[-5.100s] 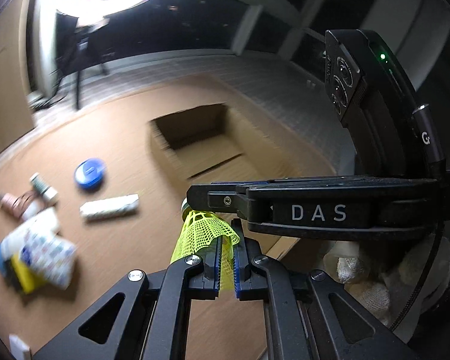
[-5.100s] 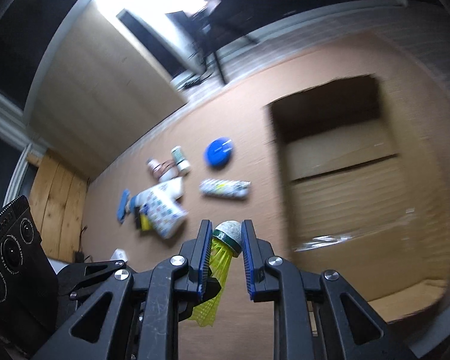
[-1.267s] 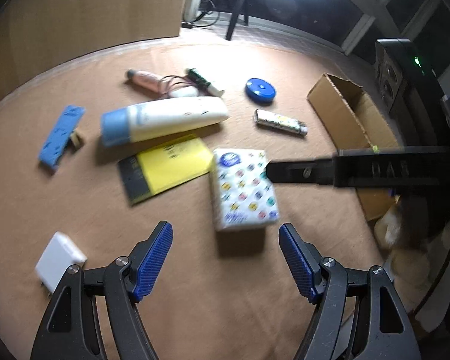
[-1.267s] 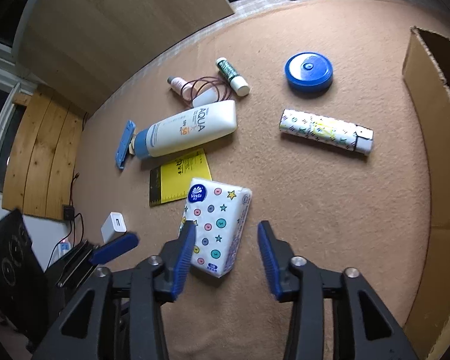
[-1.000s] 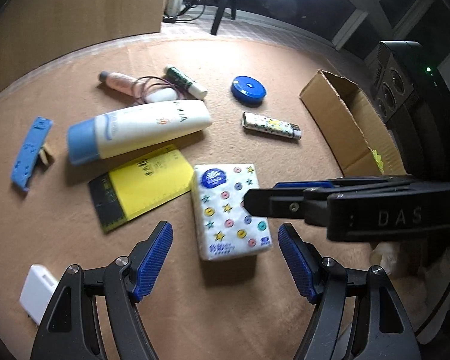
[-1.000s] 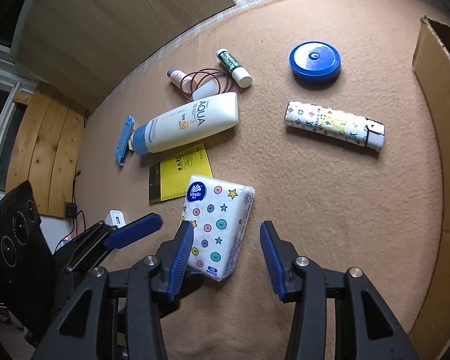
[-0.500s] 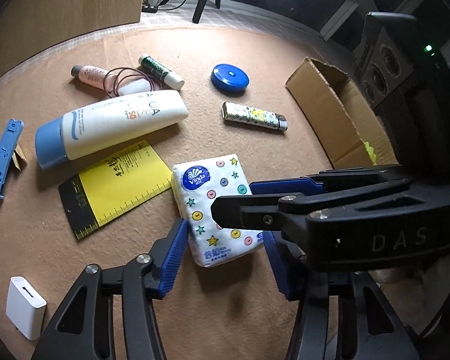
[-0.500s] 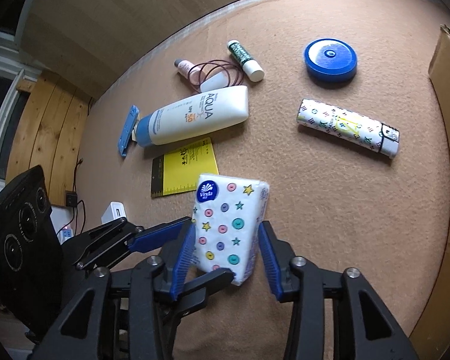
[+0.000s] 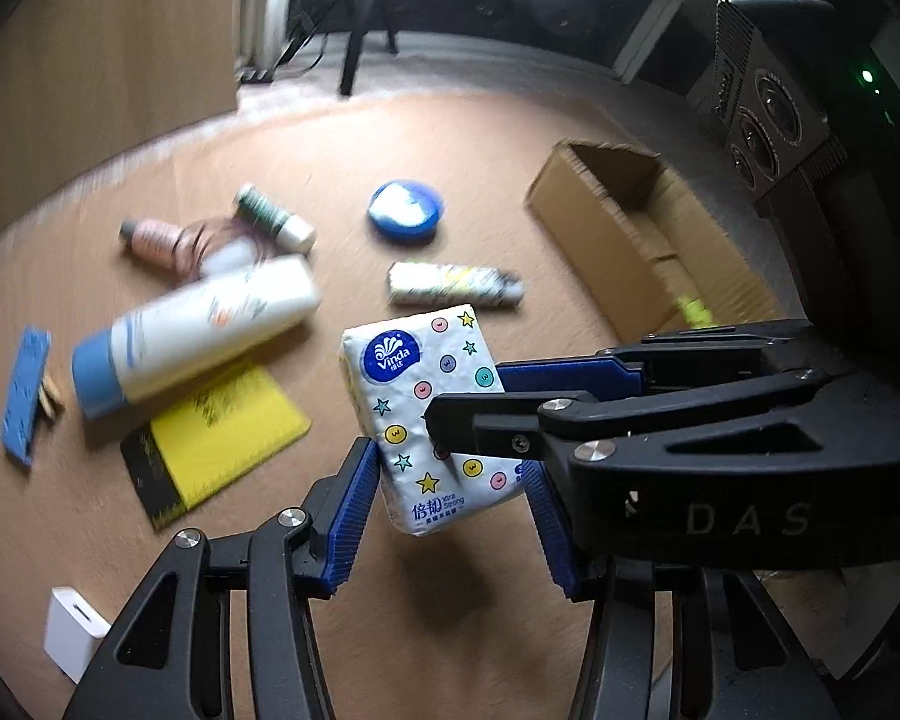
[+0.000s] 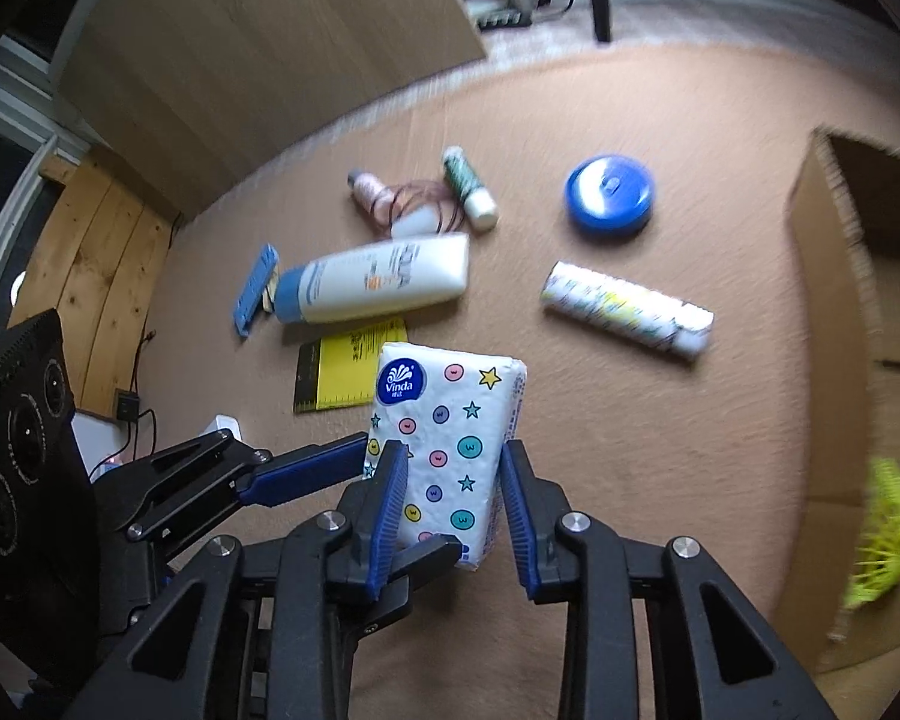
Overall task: Organize objects
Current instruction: 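Carry the tissue pack with the right tool into the box and release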
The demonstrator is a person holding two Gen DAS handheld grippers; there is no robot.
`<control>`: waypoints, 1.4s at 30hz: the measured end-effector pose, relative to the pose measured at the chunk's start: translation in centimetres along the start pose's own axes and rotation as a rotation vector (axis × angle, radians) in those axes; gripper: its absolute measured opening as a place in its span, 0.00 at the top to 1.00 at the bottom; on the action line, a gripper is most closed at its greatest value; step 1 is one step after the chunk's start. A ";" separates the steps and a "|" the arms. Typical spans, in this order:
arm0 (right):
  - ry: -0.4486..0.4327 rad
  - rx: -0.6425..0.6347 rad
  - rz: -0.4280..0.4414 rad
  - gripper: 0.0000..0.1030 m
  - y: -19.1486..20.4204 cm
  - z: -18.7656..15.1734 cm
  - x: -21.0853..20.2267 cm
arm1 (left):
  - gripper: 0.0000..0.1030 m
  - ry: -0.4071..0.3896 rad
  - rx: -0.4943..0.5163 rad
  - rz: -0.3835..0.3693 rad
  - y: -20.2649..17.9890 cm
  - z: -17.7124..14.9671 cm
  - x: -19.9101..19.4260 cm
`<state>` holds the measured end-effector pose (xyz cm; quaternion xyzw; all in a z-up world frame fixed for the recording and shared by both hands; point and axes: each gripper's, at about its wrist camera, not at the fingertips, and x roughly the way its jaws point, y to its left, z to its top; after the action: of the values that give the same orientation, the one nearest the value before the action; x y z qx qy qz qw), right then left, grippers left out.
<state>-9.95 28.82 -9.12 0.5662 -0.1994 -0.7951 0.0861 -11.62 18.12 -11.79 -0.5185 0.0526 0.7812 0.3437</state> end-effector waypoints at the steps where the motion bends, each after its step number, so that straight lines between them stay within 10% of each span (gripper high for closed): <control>1: -0.014 0.000 -0.003 0.72 -0.2 0.1 -0.7 | 0.49 -0.011 0.012 -0.001 -0.6 0.5 -0.2; 23: -0.207 0.170 -0.113 0.72 -13.2 -0.7 -12.3 | 0.49 -0.064 0.253 -0.103 -17.8 9.3 4.5; 42: -0.260 0.207 -0.197 0.51 -16.1 -1.9 -14.2 | 0.31 -0.039 0.320 -0.086 -20.8 9.0 5.8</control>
<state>-1.87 48.13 -4.01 0.4816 -0.2334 -0.8412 -0.0774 -7.62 40.64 -6.88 -0.4436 0.1476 0.7573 0.4560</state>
